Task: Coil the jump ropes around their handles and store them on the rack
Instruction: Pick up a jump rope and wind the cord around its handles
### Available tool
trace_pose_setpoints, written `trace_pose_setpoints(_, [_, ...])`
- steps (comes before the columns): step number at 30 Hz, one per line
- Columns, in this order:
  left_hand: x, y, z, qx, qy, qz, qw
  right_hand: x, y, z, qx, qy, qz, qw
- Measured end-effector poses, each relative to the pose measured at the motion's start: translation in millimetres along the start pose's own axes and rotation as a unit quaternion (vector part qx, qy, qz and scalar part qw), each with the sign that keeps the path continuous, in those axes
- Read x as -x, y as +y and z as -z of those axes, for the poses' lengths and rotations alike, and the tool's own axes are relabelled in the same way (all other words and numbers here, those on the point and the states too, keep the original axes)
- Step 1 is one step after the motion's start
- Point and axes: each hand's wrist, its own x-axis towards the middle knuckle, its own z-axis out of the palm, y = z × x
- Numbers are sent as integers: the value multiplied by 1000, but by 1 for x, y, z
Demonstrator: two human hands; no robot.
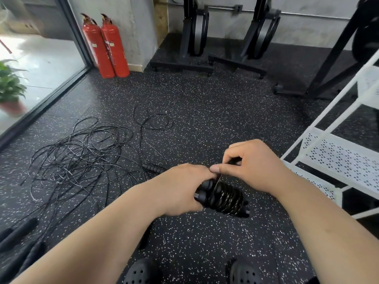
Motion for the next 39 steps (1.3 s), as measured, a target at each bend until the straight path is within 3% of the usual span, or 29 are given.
trace_pose_setpoints(7, [14, 6, 26, 252, 2, 0, 968, 1, 11, 18, -179, -55, -70, 980])
trace_pose_setpoints(12, [19, 7, 33, 370, 25, -33, 928, -3, 8, 11, -368, -74, -67, 924])
trace_pose_setpoints(17, [21, 6, 39, 327, 2, -19, 945, -5, 1, 15, -291, 74, -77, 951])
trace_pose_setpoints(21, [25, 7, 46, 277, -14, -18, 960, -7, -4, 14, -245, 140, -65, 957])
trace_pose_setpoints(24, [29, 8, 51, 267, -23, -23, 963, -7, -3, 14, -228, 172, -64, 956])
trace_pose_setpoints(26, [32, 8, 52, 285, -13, -33, 958, -6, -3, 14, -243, 149, -68, 956])
trace_pose_setpoints(28, [34, 7, 52, 322, 2, -43, 946, -6, -5, 12, -283, 81, -89, 951])
trace_pose_setpoints(31, [35, 6, 49, 372, 29, -46, 927, -5, -14, 1, -404, -30, -107, 908])
trace_pose_setpoints(34, [34, 7, 46, 399, 78, -33, 913, -6, -38, -23, -357, -109, -196, 907])
trace_pose_setpoints(35, [32, 7, 45, 390, 109, -15, 914, -1, -44, -30, -334, -112, -213, 911])
trace_pose_setpoints(37, [28, 4, 43, 361, 194, 41, 911, -3, -50, -44, -325, -42, -220, 919])
trace_pose_setpoints(39, [23, -4, 40, 324, 277, 100, 899, -5, -55, -54, -321, -24, -184, 929])
